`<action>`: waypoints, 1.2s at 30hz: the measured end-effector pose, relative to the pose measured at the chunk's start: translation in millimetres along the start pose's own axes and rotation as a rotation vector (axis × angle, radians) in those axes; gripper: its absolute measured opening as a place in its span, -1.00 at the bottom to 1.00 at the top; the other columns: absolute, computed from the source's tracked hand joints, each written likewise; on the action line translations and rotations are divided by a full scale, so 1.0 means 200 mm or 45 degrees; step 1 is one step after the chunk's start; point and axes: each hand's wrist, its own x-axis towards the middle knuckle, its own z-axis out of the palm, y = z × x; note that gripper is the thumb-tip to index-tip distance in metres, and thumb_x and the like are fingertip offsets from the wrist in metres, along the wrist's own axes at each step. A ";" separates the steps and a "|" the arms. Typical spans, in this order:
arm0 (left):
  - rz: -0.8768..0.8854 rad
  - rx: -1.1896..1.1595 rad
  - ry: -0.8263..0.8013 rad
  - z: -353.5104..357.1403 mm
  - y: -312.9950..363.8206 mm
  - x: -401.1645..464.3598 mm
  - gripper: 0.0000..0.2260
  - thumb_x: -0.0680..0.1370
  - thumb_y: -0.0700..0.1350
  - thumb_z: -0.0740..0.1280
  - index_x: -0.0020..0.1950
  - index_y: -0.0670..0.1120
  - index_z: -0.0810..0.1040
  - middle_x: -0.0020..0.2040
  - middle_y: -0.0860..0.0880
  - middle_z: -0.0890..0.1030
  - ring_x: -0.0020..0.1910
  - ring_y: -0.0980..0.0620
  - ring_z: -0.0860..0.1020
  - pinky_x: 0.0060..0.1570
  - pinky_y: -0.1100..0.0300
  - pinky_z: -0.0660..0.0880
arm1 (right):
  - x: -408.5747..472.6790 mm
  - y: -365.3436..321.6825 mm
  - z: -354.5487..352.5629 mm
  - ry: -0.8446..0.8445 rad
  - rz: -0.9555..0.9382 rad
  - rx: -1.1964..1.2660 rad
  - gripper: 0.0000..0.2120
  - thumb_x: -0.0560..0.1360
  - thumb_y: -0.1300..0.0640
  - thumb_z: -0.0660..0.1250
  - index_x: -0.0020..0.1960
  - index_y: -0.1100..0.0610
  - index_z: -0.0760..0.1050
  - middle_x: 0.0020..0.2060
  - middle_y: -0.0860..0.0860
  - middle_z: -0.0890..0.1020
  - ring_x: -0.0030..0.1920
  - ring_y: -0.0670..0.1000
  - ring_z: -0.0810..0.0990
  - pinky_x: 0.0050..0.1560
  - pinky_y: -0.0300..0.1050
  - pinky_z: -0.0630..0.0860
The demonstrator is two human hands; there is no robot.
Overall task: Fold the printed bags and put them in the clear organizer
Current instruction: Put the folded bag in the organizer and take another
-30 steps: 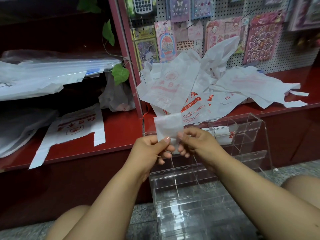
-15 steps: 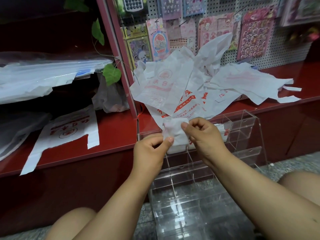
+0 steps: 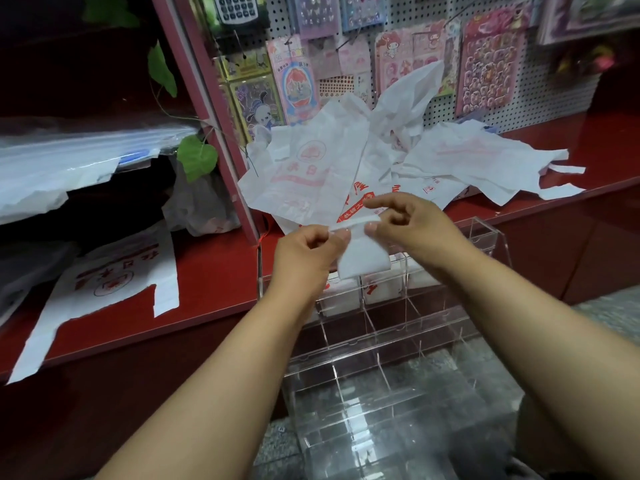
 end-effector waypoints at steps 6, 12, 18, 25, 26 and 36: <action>0.089 0.212 -0.127 0.19 0.01 0.16 -0.89 0.51 -0.20 0.44 -0.08 -0.24 0.60 -0.21 -0.20 0.52 -0.29 0.01 0.50 -0.44 0.22 0.54 | 0.14 0.04 -0.21 0.124 -0.133 -0.523 -0.96 0.49 0.19 0.40 -0.12 0.15 0.62 -0.23 0.02 0.66 -0.25 -0.12 0.55 -0.17 -0.24 0.47; 0.291 0.566 -0.147 0.38 -0.04 0.31 -0.85 0.54 -0.08 0.38 -0.23 0.00 0.53 -0.30 0.05 0.55 -0.26 0.03 0.50 -0.27 0.17 0.42 | 0.23 0.14 -0.39 0.117 -0.194 -0.773 -0.93 0.46 0.14 0.44 -0.15 -0.01 0.58 -0.25 -0.17 0.60 -0.23 -0.18 0.52 -0.18 -0.19 0.43; 0.329 0.660 -0.188 0.50 -0.10 0.40 -0.91 0.54 -0.10 0.38 -0.13 -0.09 0.58 -0.24 0.02 0.59 -0.18 0.00 0.53 -0.18 0.12 0.41 | 0.28 0.28 -0.47 0.219 -0.179 -0.885 -0.96 0.45 0.18 0.44 -0.16 0.07 0.60 -0.26 -0.06 0.59 -0.19 -0.03 0.53 -0.15 -0.14 0.39; 0.181 0.715 -0.255 0.55 -0.26 0.46 -0.87 0.53 -0.08 0.40 -0.20 -0.06 0.57 -0.20 0.00 0.61 -0.14 -0.03 0.57 -0.08 0.07 0.51 | 0.31 0.41 -0.48 0.129 0.002 -0.971 -0.95 0.42 0.14 0.47 -0.20 0.07 0.61 -0.27 -0.07 0.52 -0.25 -0.05 0.51 -0.19 -0.15 0.37; 0.157 0.738 -0.258 0.55 -0.27 0.46 -0.85 0.53 -0.08 0.41 -0.23 -0.06 0.58 -0.18 -0.02 0.63 -0.13 -0.03 0.57 -0.07 0.10 0.50 | 0.31 0.42 -0.48 0.102 0.048 -0.968 -0.94 0.42 0.14 0.48 -0.22 0.07 0.61 -0.28 -0.08 0.53 -0.27 -0.08 0.50 -0.22 -0.17 0.35; 0.091 1.050 -0.457 0.59 -0.34 0.44 -0.55 0.62 0.01 0.24 -0.47 -0.02 0.35 -0.41 -0.03 0.42 -0.29 -0.09 0.44 -0.23 0.13 0.35 | 0.41 0.51 -0.38 -0.167 0.625 -1.469 -0.78 0.25 0.02 0.26 -0.24 0.14 0.55 -0.20 0.05 0.60 -0.09 0.14 0.55 -0.15 -0.13 0.45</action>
